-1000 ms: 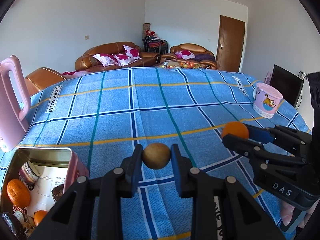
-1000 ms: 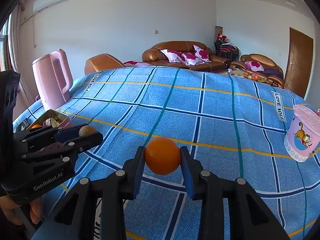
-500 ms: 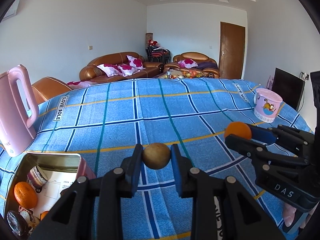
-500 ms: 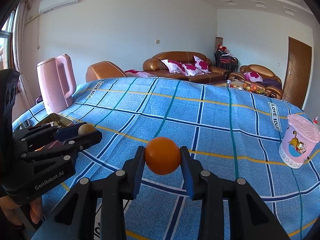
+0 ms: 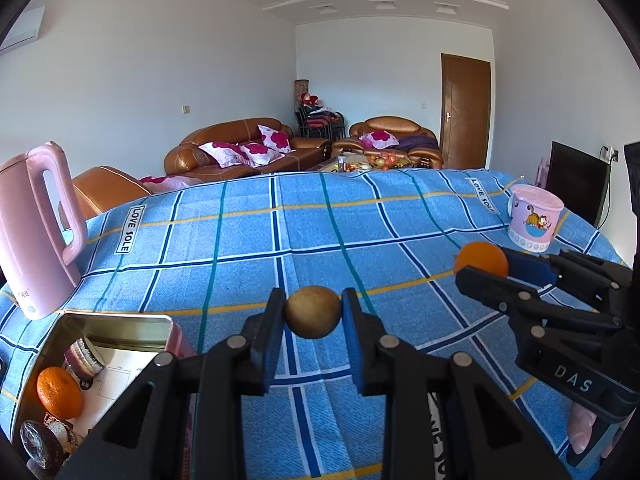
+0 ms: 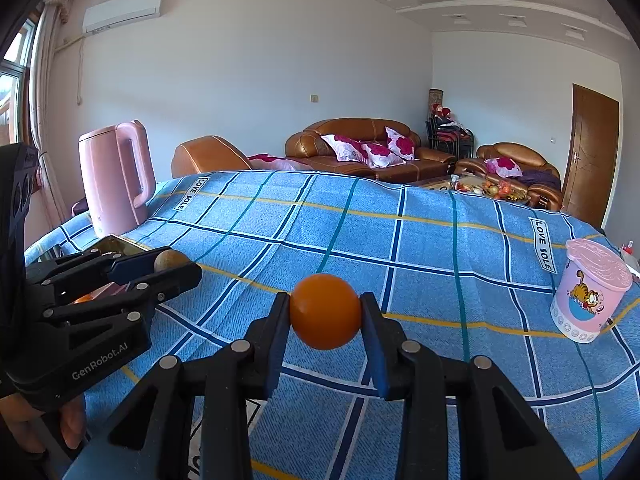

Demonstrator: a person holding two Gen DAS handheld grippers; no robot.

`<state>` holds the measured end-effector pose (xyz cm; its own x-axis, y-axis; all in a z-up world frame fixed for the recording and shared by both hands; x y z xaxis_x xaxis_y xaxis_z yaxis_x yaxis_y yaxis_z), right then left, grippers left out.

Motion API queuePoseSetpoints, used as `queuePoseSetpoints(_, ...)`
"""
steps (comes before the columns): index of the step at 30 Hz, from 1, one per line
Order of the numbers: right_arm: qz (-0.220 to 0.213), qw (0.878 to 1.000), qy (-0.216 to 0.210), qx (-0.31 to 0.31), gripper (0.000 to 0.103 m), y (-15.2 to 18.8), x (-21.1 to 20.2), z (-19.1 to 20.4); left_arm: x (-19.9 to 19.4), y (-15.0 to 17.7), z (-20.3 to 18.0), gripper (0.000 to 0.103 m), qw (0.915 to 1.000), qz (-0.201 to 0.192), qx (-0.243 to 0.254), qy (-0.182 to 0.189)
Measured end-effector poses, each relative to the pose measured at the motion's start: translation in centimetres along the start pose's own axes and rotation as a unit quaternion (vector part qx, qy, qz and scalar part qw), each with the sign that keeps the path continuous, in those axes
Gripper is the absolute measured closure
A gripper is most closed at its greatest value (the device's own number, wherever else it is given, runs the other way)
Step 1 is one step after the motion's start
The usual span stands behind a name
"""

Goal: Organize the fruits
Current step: 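Lift the small brown fruit with the left tool while the right tool lifts the orange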

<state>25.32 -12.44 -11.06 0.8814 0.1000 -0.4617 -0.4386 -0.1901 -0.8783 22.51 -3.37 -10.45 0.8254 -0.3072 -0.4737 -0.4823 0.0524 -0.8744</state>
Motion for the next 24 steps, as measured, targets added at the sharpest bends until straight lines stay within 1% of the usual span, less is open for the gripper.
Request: queuePoseSetpoints(24,-0.044,0.999,0.01,0.014,0.066,-0.5,-1.8,-0.7,-1.6,-0.7,-0.3,0.073,0.9988,-0.042,0.013,-0.021)
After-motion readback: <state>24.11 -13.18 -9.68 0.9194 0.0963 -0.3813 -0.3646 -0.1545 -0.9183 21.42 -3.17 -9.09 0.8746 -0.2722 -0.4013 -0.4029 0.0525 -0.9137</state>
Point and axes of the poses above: each gripper's, at about its wrist camera, not at the fingertips, and x roughly the way its jaws point, z to its left, y to its underside, the point moved 9 cm from there along x, roughly the way its jaws point, and after that the axes turned 15 degrees about y, right-handed, at the moved point
